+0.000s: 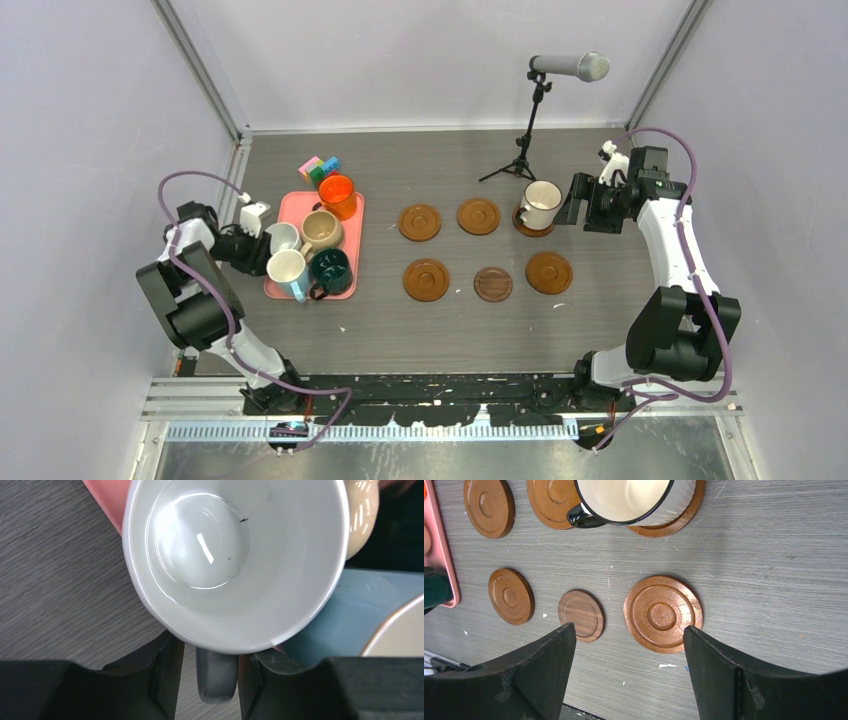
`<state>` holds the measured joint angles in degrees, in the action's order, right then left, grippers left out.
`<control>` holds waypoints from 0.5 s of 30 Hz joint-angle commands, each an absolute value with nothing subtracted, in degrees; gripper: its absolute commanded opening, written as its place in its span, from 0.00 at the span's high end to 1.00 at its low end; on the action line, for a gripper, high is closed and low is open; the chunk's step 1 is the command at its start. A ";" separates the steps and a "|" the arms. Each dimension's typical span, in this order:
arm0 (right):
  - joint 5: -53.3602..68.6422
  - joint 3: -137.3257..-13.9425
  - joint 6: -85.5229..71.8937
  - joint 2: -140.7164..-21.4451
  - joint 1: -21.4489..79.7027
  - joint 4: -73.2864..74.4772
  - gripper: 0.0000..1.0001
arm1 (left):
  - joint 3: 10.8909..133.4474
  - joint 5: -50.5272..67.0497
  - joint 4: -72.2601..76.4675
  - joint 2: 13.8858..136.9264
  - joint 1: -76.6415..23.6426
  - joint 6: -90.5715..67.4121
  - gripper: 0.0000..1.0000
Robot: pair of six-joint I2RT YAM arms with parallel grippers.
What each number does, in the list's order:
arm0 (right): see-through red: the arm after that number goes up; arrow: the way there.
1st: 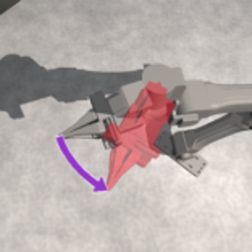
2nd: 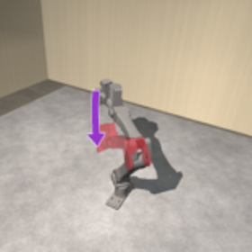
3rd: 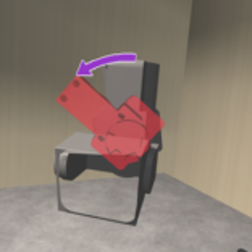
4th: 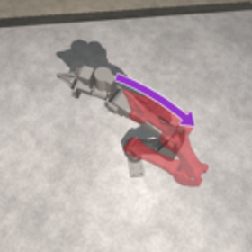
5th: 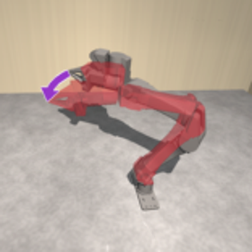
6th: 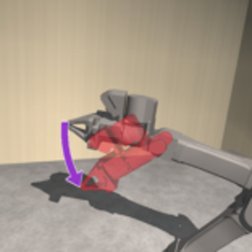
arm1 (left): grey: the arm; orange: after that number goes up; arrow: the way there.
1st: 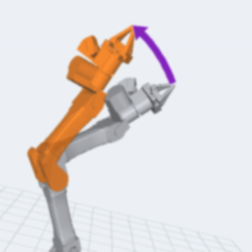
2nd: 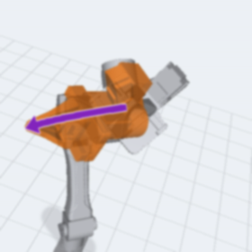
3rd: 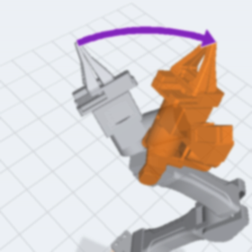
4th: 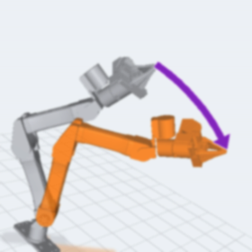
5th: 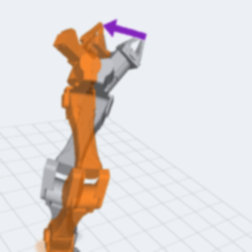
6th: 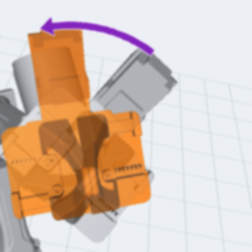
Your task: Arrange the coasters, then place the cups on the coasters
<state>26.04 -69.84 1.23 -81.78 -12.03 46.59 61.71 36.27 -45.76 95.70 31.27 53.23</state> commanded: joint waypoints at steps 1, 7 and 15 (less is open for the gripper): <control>26.20 -70.40 1.58 -81.33 -11.86 45.98 0.17 | 63.66 39.04 -42.07 97.60 30.94 53.24 0.59; 26.15 -70.40 1.58 -81.05 -11.86 46.05 0.17 | 65.00 40.38 -43.85 98.13 31.02 52.55 0.72; 26.61 -70.24 1.85 -80.65 -11.84 45.99 0.18 | 70.38 41.34 -49.96 94.17 31.07 51.11 1.00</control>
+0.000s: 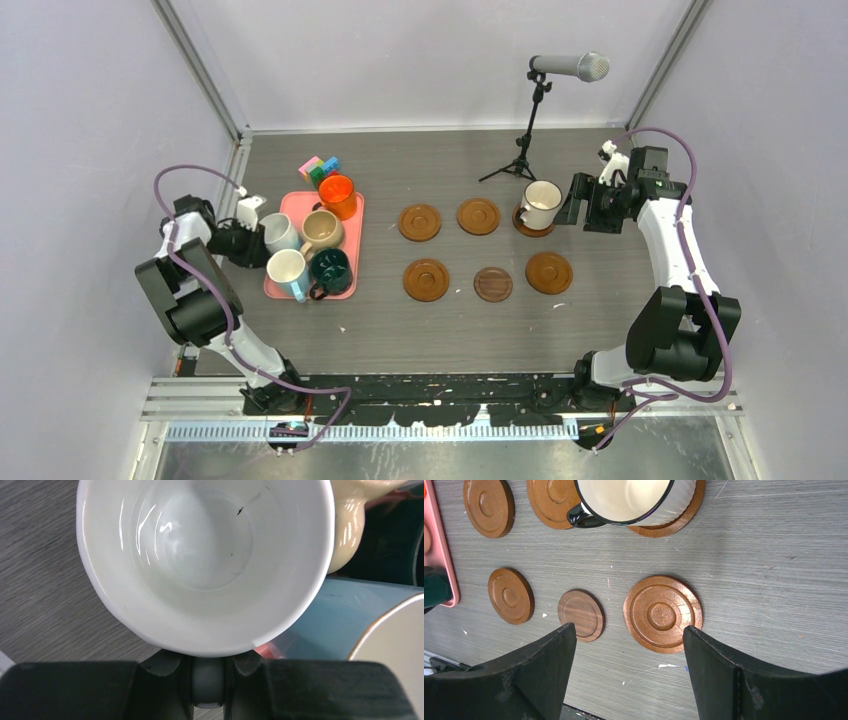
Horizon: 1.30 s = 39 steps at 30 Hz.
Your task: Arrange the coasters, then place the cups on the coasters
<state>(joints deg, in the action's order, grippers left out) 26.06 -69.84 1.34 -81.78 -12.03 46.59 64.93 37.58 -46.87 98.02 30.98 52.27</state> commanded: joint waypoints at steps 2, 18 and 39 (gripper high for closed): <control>26.67 -70.21 1.89 -80.39 -11.82 46.00 0.18 | 73.14 41.94 -52.09 93.22 31.09 50.03 1.00; 26.07 -71.83 2.17 -78.34 -13.40 47.81 0.13 | 97.27 29.02 -59.26 87.88 11.95 26.21 1.00; 24.92 -70.67 -3.55 -76.31 -28.13 46.53 0.12 | 107.72 0.57 -51.39 98.39 -45.29 3.62 1.00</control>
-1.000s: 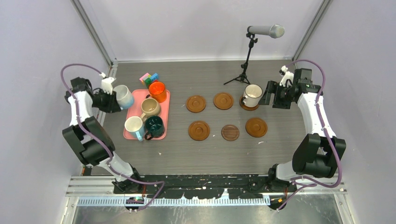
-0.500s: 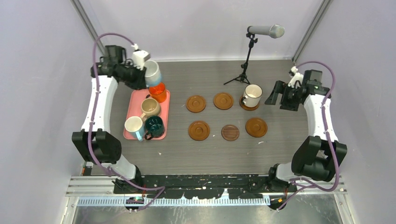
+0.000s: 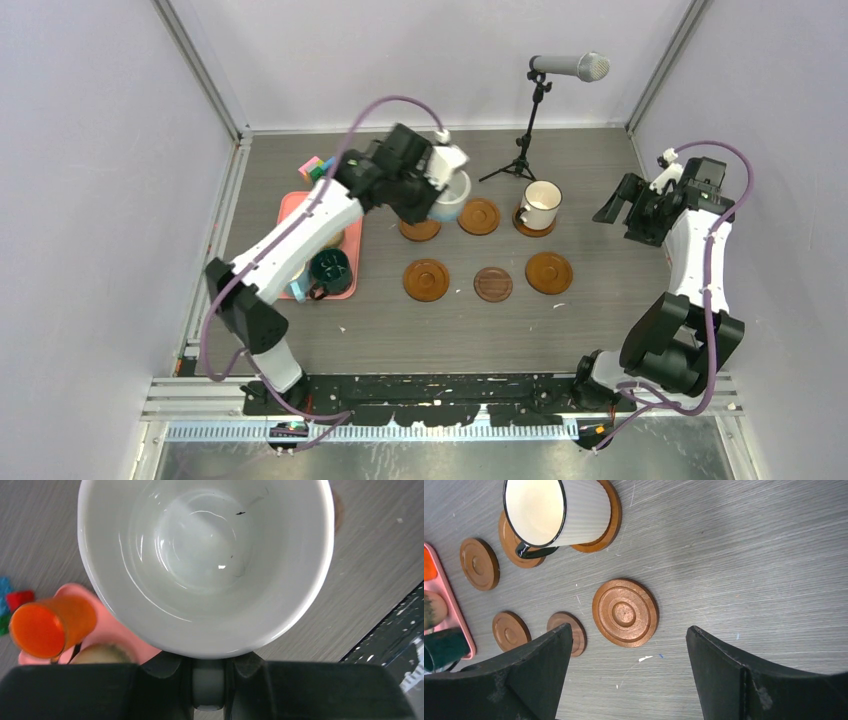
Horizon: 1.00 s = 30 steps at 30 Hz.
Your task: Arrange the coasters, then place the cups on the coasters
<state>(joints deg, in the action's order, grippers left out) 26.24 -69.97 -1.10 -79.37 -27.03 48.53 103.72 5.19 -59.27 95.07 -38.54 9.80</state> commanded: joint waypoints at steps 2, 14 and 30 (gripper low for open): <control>23.94 -70.90 -4.05 -76.35 -28.75 46.50 0.12 | 108.73 -1.52 -48.93 100.96 -49.71 1.33 1.00; 20.67 -70.02 -8.39 -77.50 -30.54 44.00 0.12 | 125.24 -10.77 -42.14 121.38 -63.41 -5.41 1.00; 18.32 -71.38 -8.86 -77.51 -30.76 43.35 0.11 | 134.11 -6.70 -39.22 135.68 -64.95 -12.96 1.00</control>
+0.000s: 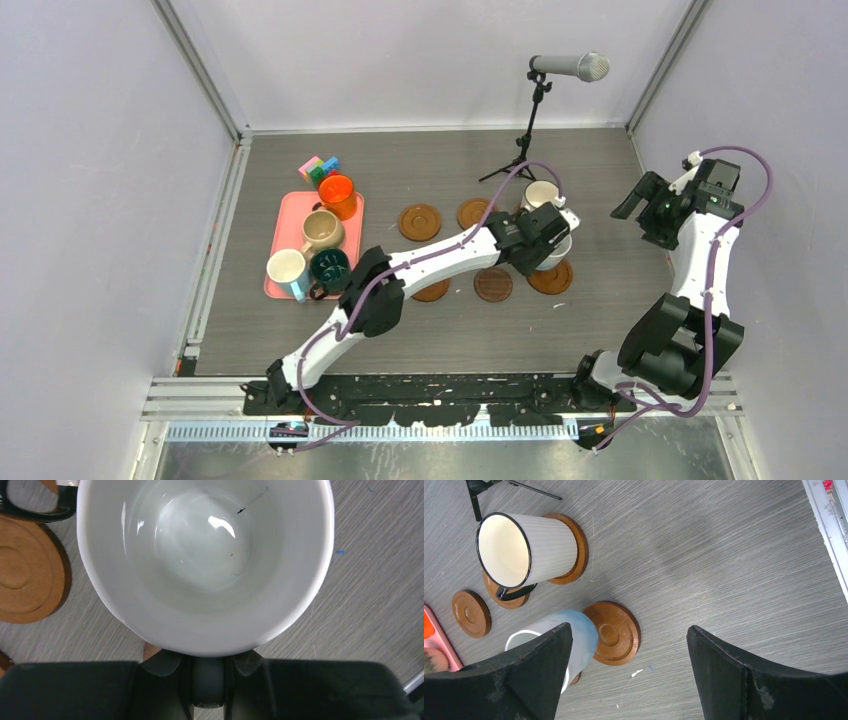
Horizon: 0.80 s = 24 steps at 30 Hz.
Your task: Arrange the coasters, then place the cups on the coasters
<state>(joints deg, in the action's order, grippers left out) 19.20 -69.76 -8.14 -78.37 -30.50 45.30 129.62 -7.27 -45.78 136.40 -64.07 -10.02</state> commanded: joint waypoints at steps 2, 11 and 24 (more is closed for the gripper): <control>18.70 -70.98 -9.70 -77.39 -30.76 42.60 0.11 | 134.29 -6.68 -39.00 136.48 -65.26 -13.83 1.00; 20.40 -70.10 -10.55 -76.82 -30.76 41.53 0.11 | 134.94 -3.69 -36.86 138.71 -65.46 -18.14 1.00; 21.44 -69.35 -10.94 -76.35 -30.76 40.34 0.11 | 135.44 -3.60 -37.23 141.00 -66.09 -19.70 0.99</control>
<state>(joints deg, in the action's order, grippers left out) 20.38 -69.38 -10.28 -78.35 -30.50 43.03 132.09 -3.81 -42.65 142.30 -65.63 -18.02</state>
